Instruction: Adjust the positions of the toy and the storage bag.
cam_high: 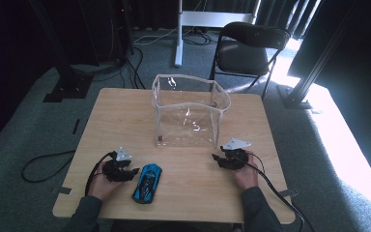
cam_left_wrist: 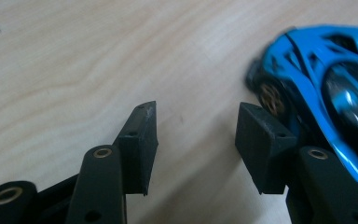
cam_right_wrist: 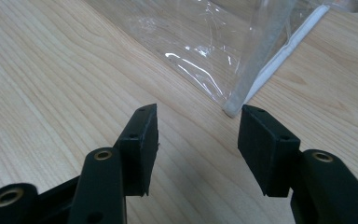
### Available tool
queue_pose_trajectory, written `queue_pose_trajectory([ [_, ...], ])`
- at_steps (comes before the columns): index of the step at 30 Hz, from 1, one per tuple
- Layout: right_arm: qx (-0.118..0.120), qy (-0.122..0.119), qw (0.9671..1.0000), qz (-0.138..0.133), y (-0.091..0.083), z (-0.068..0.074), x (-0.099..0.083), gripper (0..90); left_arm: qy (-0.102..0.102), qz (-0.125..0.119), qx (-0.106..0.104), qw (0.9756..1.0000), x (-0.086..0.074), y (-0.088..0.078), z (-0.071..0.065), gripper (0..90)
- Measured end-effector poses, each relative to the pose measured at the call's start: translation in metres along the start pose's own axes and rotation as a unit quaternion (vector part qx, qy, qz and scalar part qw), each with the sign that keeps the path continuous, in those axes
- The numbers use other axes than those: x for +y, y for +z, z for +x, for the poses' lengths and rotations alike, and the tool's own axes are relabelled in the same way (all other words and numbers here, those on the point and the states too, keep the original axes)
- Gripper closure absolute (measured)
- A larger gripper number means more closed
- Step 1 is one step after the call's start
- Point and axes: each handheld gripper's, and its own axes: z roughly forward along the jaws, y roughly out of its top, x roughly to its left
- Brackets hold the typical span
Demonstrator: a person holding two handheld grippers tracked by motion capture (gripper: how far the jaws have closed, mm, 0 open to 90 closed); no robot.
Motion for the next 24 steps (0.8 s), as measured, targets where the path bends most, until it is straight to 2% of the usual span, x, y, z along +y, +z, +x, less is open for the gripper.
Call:
queue_pose_trajectory([
  [3,0.001,-0.001,1.0000,-0.002,0.000,0.001,0.000,47.0,0.012,0.007,-0.009,0.9999,-0.005,-0.005,-0.004,48.7],
  [8,0.003,-0.003,1.0000,-0.005,0.000,0.002,-0.001,46.7,0.010,0.009,-0.017,0.9998,-0.012,-0.011,-0.007,48.6],
  [13,0.006,-0.003,1.0000,-0.007,0.000,0.003,-0.001,46.7,0.018,0.015,-0.030,0.9993,-0.018,-0.016,-0.014,47.8],
  [15,0.006,-0.003,0.9999,-0.008,0.000,0.003,-0.001,46.7,0.028,0.017,-0.042,0.9986,-0.022,-0.020,-0.020,47.5],
  [16,0.007,-0.003,0.9999,-0.009,0.000,0.003,-0.001,46.7,0.031,0.016,-0.040,0.9986,-0.022,-0.021,-0.023,48.0],
  [20,0.007,-0.001,0.9999,-0.009,0.001,0.003,-0.001,46.6,0.029,0.016,-0.039,0.9987,-0.023,-0.022,-0.024,50.8],
  [21,0.007,-0.001,0.9999,-0.008,0.001,0.004,-0.002,46.4,0.025,0.013,-0.048,0.9984,-0.025,-0.023,-0.026,53.3],
  [24,0.006,-0.003,1.0000,-0.006,0.001,0.004,-0.003,46.3,0.023,0.014,-0.045,0.9986,-0.025,-0.023,-0.031,57.2],
])
